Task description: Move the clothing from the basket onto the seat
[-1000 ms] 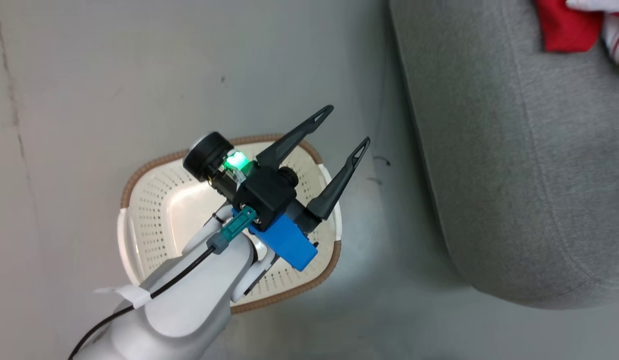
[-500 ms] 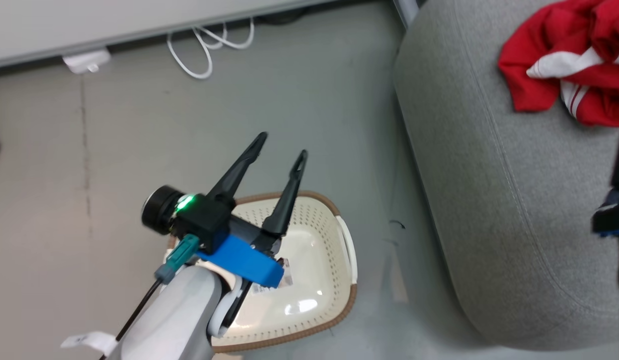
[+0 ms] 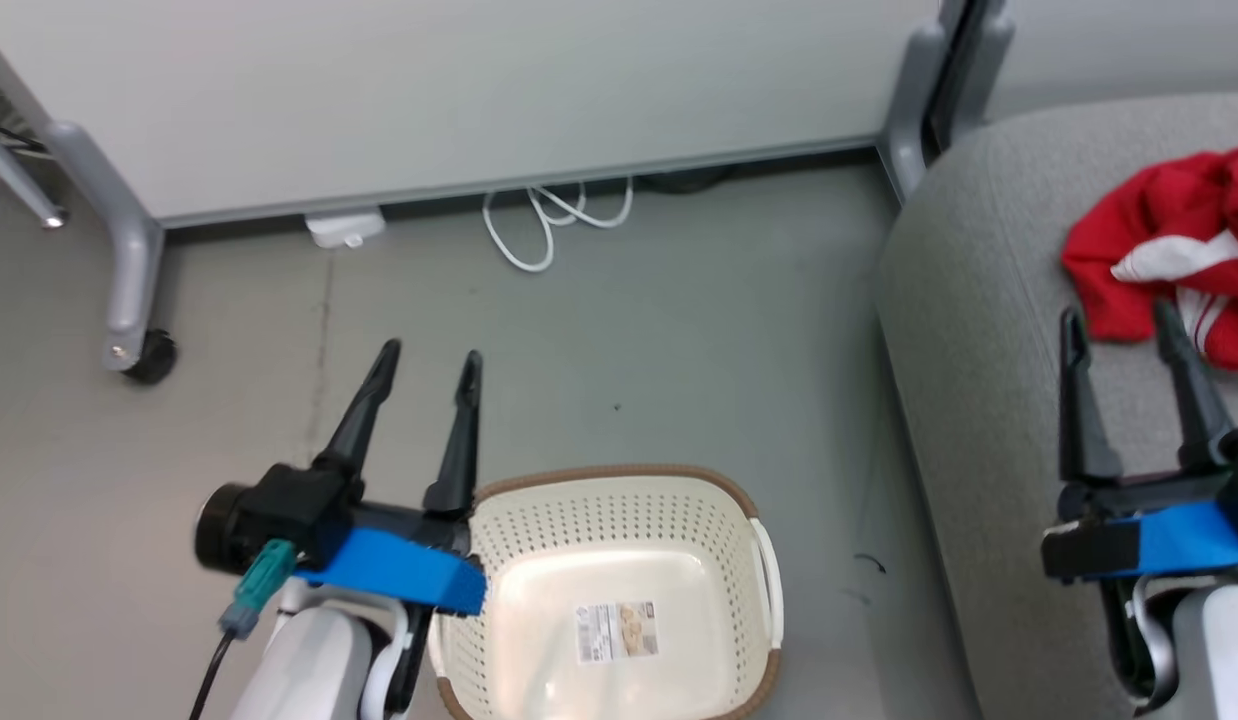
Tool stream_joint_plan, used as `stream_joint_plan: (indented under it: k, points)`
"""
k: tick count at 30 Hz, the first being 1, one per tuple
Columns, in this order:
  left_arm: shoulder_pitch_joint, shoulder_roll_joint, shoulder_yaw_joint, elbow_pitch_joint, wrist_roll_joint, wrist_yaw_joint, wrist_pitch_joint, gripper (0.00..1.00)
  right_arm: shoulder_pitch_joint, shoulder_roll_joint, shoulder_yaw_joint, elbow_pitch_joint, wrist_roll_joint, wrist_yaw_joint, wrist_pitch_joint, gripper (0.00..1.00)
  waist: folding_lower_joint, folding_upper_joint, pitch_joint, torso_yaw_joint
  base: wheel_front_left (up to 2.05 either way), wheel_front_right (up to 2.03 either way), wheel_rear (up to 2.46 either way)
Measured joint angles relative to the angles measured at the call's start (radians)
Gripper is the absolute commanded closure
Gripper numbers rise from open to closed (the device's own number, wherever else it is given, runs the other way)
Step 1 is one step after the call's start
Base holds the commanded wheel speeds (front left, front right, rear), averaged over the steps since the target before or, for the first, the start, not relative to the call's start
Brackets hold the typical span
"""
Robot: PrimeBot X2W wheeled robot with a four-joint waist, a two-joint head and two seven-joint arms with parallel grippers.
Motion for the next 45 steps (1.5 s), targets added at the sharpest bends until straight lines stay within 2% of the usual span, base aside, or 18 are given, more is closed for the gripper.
stream_joint_plan:
  k: [6,12,22,33,34,39,45]
  points:
    - [0.069,-0.024,0.112,-0.013,0.032,0.003,0.0,0.0,0.08,0.023,0.029,-0.034,-0.003,0.0,0.0,0.0,0.0,0.0,-0.064,0.035,0.0,0.0,0.0]
    - [0.129,-0.044,0.178,-0.037,0.06,-0.005,0.0,0.0,0.158,0.044,0.024,-0.057,-0.003,0.0,0.0,0.0,0.0,0.0,-0.112,0.052,0.0,0.0,0.0]
    - [0.195,-0.059,0.223,-0.024,0.094,-0.032,0.0,0.0,0.229,0.067,-0.003,-0.08,-0.007,0.0,0.0,0.0,0.0002,0.0,-0.142,0.041,0.0,0.0,0.0]
    - [0.198,-0.074,0.244,0.002,0.116,-0.045,0.0,0.0,0.242,0.073,-0.01,-0.069,-0.008,0.0,0.0,0.0,0.0002,0.0,-0.151,0.04,0.0,0.0,0.0]
    - [0.2,-0.074,0.244,0.008,0.118,-0.045,0.0,1.0,0.243,0.074,-0.009,-0.063,-0.008,0.0,0.0,1.0,0.0003,0.0,-0.151,0.04,0.0,0.0,0.0]
    - [0.237,-0.082,0.241,0.053,0.109,-0.045,0.011,1.0,0.253,0.082,-0.009,-0.013,0.002,0.0,0.007,1.0,0.0003,0.0,-0.151,0.04,0.0,0.0,0.0]
    - [0.239,-0.083,0.255,0.056,-0.002,-0.046,0.044,1.0,0.252,0.082,-0.011,0.004,0.119,0.0,0.041,1.0,0.0003,0.0,-0.152,0.038,0.0,0.0,0.0]
